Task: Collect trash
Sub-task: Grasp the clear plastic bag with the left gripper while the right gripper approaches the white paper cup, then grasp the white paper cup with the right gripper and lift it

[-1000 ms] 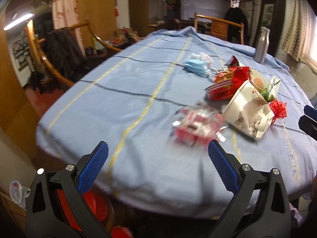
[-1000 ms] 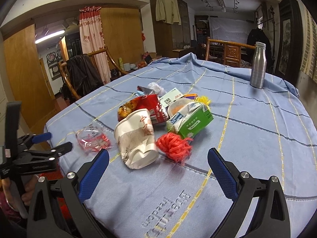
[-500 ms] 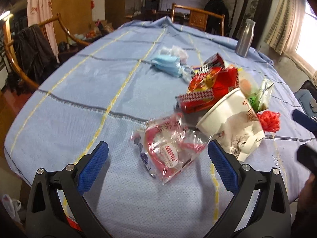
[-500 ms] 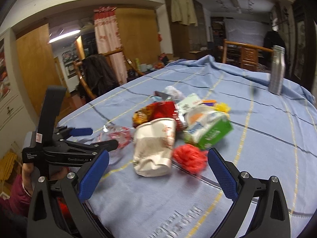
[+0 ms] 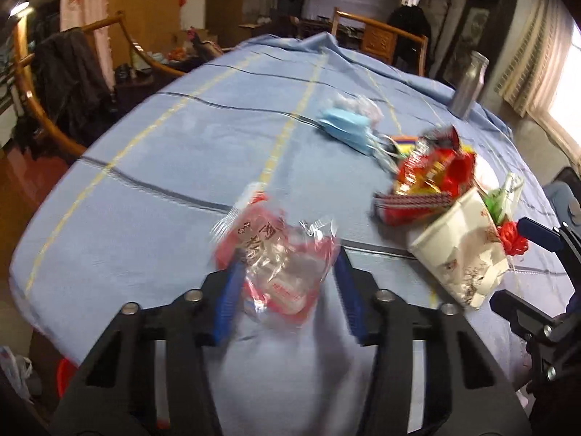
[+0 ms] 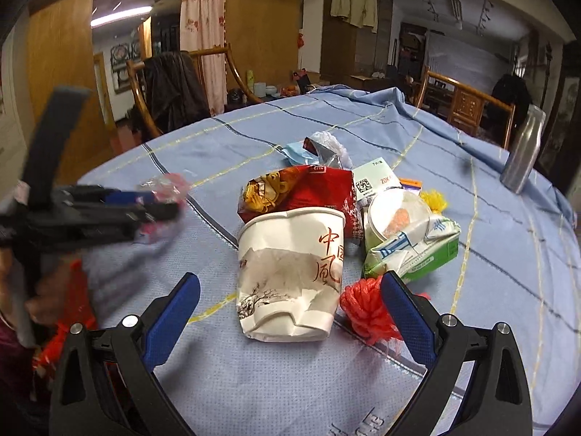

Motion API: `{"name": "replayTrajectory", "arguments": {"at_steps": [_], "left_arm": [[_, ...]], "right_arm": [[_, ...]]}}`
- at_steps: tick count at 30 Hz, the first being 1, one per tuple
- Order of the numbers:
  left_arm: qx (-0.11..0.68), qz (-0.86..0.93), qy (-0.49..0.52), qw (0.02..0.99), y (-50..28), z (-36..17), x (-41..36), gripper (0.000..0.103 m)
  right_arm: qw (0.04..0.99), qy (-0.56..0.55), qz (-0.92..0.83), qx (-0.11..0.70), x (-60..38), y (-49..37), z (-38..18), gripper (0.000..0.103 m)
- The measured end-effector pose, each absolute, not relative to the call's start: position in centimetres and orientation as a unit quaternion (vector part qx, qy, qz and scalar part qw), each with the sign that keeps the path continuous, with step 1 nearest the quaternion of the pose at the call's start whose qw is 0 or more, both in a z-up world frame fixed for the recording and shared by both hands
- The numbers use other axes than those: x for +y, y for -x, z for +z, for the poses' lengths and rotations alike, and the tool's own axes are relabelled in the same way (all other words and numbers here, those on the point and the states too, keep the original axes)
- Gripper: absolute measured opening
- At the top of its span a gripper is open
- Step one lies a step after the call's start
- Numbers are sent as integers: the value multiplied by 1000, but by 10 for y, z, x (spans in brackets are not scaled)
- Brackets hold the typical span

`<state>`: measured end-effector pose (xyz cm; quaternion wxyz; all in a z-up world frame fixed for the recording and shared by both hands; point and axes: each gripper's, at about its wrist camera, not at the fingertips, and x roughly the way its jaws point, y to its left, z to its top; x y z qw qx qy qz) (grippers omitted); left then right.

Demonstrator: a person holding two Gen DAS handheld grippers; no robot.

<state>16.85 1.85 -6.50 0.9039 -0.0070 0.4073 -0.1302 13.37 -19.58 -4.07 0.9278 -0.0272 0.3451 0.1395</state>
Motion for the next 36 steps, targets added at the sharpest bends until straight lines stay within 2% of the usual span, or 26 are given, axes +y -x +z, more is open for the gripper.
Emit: {"name": "replayTrajectory", "arguments": {"at_steps": [11,23,33,36], "left_arm": [[406,-115,16,906,-170,-71,33,47],[405,-113,4,907,-170,-72,29,47],[412,-115,1,904,-173,-75,28,47],[399,-119,4,909,-167,-65,33,35]], "right_arm": [[931,59,149,328,-180,-128,-34,97],[916,79,139,369,-174,-150,-51,97],[901,86,157,395,-166,-160,-59,76],[907,65,174,378,-171,-158,-52,75]]}}
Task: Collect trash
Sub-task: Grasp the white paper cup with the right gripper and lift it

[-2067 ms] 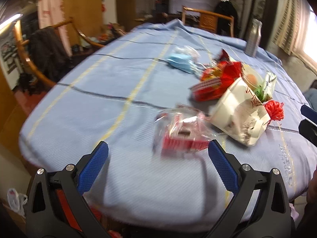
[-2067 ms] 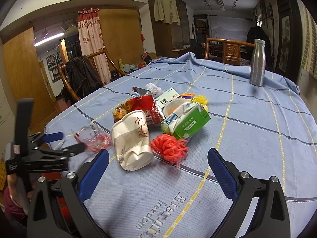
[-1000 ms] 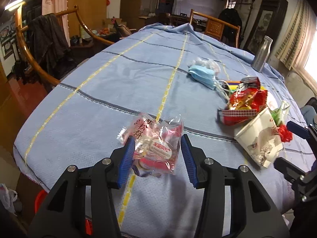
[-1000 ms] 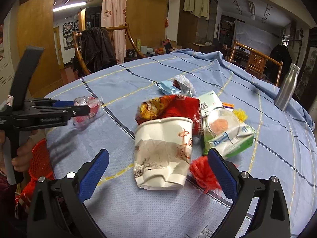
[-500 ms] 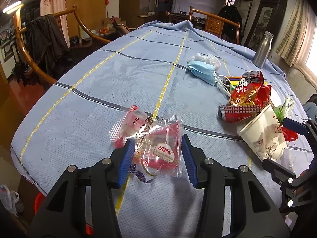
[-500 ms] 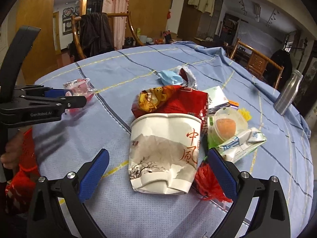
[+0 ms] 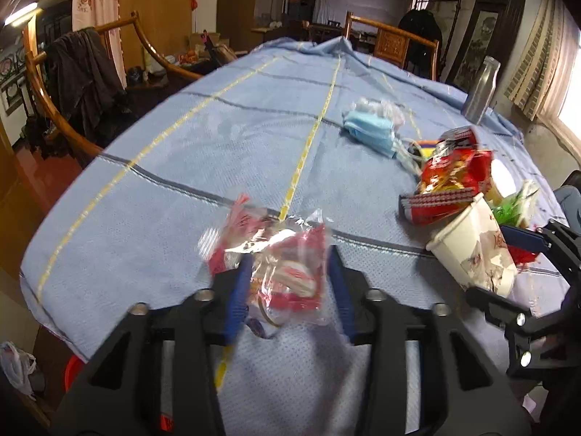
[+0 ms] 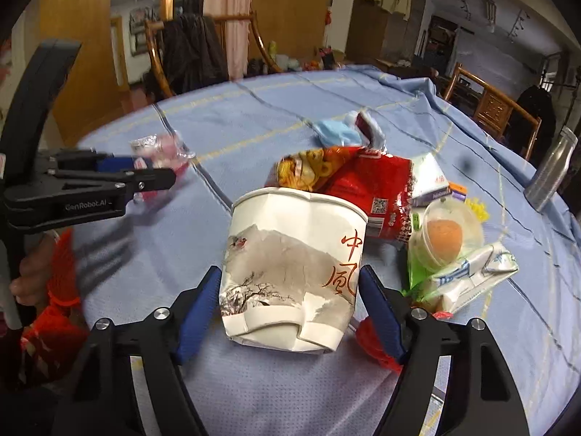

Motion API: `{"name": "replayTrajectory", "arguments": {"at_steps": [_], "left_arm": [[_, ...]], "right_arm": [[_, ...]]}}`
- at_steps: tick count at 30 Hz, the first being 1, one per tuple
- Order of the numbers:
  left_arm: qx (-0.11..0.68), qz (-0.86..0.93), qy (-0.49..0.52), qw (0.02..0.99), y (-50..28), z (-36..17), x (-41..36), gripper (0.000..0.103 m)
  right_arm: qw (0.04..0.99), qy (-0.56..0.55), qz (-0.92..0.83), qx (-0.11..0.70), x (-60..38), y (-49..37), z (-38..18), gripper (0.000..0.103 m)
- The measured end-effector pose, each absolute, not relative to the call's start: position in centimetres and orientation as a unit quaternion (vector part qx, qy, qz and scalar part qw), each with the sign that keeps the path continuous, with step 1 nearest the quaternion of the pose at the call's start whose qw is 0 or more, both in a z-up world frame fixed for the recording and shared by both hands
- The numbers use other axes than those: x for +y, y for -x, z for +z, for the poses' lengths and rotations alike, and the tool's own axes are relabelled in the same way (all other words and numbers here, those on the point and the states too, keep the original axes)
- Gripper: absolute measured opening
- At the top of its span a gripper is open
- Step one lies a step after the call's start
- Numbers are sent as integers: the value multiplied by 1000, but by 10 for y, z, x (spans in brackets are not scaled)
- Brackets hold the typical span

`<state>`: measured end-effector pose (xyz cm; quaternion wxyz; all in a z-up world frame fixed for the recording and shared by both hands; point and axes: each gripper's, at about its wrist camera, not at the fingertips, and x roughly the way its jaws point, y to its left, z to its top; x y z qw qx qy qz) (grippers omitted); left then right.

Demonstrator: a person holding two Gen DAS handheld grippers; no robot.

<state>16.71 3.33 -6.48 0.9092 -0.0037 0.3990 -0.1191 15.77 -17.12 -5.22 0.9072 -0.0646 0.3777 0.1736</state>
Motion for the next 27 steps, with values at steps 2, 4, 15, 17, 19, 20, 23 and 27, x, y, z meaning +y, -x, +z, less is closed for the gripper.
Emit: {"name": "replayTrajectory", "arguments": {"at_steps": [2,4,15,17,19,20,23,27], "left_arm": [[392,-120,15,912,-164,-56,41,34],[384,-114,20,916,-160,-47,49,33],[364,-68,35,928,-139,-21,83,29],[365,-63,34,928,-139,-20,85,29],[368,-61,35,927,-140,-22,83,25],[369,-62,36,927,-140,-22,82,23],[362,-57,28,930,-133,-16,83,22],[355,-27,30,934,-112,-8,106,22]], "right_arm": [[918,39,176,354,-181,-153,-42,75],[920,3,193,341,-192,-148,-34,75],[932,-89,252,245,-237,-112,12,75],[937,-91,241,236,-243,-111,18,75],[940,-97,229,232,-253,-109,20,75],[941,-100,223,232,-257,-108,20,75],[944,-104,214,230,-267,-107,21,76],[944,-107,218,223,-271,-117,23,76]]}}
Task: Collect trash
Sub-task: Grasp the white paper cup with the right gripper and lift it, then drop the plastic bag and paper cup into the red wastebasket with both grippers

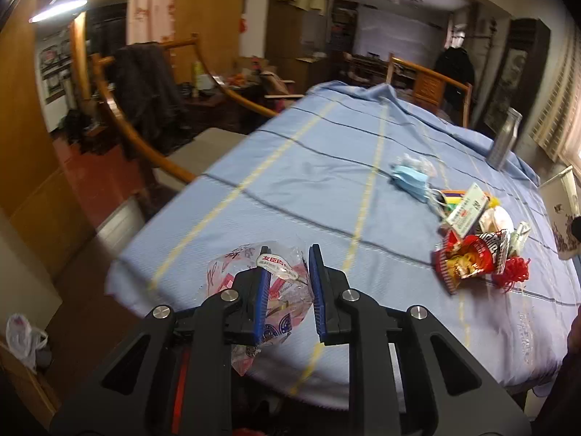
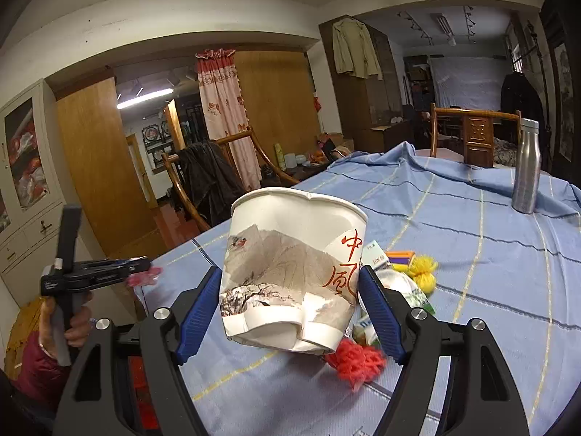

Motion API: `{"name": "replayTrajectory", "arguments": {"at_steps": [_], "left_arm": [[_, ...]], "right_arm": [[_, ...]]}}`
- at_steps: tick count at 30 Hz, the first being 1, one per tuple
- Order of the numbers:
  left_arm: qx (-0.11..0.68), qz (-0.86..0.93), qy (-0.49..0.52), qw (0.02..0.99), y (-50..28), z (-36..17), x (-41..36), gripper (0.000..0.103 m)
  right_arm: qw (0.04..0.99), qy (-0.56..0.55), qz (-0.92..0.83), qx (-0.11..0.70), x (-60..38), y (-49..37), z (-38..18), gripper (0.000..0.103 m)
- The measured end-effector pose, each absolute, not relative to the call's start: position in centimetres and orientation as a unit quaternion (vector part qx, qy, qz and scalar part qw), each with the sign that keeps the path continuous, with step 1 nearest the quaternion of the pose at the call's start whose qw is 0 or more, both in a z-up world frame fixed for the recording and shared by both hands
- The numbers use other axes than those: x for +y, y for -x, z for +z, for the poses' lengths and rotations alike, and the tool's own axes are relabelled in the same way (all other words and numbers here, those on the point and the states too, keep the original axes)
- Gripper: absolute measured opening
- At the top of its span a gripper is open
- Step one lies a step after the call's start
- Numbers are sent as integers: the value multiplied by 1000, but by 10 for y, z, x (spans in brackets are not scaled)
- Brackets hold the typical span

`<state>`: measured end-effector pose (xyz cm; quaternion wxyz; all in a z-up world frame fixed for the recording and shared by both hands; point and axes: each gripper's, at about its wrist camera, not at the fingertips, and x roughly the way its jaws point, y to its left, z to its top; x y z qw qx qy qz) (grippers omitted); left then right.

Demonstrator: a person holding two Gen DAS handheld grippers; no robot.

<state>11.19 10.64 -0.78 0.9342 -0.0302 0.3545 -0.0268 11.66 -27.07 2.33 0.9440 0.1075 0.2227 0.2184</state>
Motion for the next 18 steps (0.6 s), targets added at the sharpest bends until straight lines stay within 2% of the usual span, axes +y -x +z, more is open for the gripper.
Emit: {"name": "replayTrajectory", "arguments": {"at_steps": [6,10,12,14,15,16,17,18], "left_arm": [[367,76,71,924,-56,-14,178,22],[400,135,115,899,-29,-50,226,23],[420,141,146,885,-25,-78,248,28],[439,141,175,870,-27,-102,263,53],[443,140,187,865,-28,-110,269,60],[443,137,198,864,-28,-117,273,62],[440,133,206,864,-28,-121,277,69],[436,130,214,864,-27,-123,280,81]], "right_arm": [[930,-103,269,229,-243,-124,22,75],[917,-85,306,242,-209,-132,24,75],[911,-73,321,250,-189,-135,25,75],[907,-62,330,253,-172,-131,30,75],[905,-53,336,256,-161,-129,31,75],[903,-47,340,257,-151,-125,32,75],[901,-40,344,260,-143,-124,34,75],[898,-32,350,264,-132,-122,34,75]]}}
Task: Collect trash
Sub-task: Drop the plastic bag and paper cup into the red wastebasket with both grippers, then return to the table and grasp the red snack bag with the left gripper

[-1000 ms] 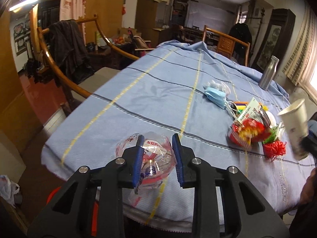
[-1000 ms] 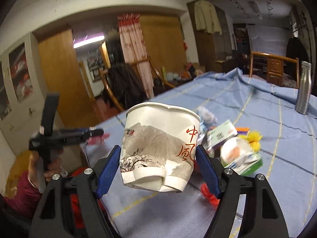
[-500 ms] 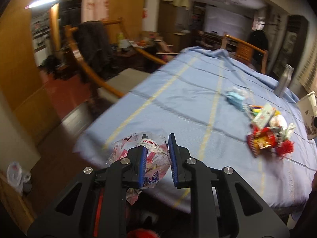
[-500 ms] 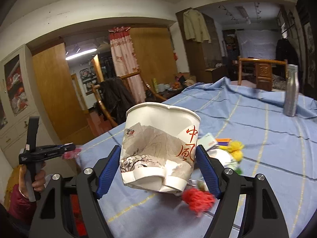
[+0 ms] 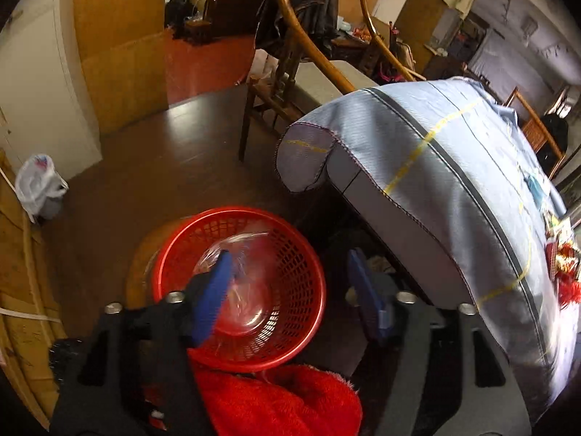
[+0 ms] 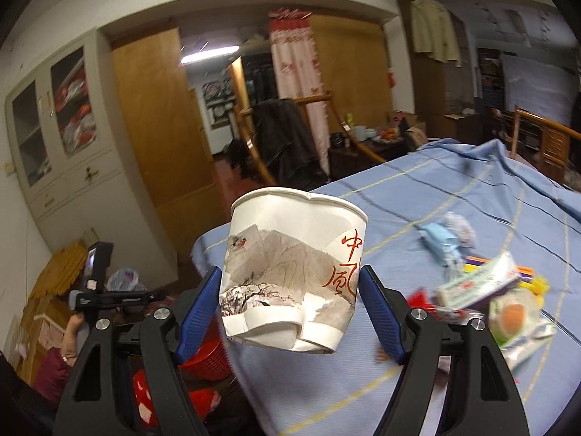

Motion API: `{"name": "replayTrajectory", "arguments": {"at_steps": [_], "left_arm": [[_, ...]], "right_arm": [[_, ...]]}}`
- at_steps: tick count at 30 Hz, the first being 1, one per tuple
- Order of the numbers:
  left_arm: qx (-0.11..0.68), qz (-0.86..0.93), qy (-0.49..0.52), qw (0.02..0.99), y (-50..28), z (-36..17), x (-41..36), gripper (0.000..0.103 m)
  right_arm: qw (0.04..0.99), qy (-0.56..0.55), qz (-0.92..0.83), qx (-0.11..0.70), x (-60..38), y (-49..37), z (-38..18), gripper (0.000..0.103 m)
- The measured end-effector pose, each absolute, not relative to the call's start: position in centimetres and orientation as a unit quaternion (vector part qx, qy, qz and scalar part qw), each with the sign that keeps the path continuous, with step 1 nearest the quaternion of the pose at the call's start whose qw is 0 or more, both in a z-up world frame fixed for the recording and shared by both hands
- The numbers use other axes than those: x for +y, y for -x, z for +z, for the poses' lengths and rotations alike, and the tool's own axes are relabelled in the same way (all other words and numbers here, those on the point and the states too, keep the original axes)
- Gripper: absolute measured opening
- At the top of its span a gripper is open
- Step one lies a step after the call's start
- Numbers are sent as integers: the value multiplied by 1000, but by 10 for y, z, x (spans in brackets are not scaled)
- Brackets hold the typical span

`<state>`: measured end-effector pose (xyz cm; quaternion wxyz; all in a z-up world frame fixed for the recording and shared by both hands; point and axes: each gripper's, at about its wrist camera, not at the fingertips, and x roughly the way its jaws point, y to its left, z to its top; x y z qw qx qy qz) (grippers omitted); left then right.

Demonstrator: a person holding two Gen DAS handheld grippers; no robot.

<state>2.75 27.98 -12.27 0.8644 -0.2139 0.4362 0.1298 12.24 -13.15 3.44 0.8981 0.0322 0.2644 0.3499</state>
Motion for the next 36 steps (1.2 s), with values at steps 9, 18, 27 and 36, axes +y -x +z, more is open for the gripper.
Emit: {"name": "replayTrajectory", "arguments": {"at_steps": [9,18,27,36], "left_arm": [[394,237,216,861,-2,-115,334,93],[382,336,211,835,26,-124,383,95],[391,308,205,843,21,-126,378,95],[391,234,178,872,-4,-104,321,95]], "right_arm": [[849,24,427,311,-21,-111,28,75],[775,95,514,355,114,-102,-4,86],[799,115,478,347,121,-106,-10,92],[843,53,424,327,35,-121,6,92]]}}
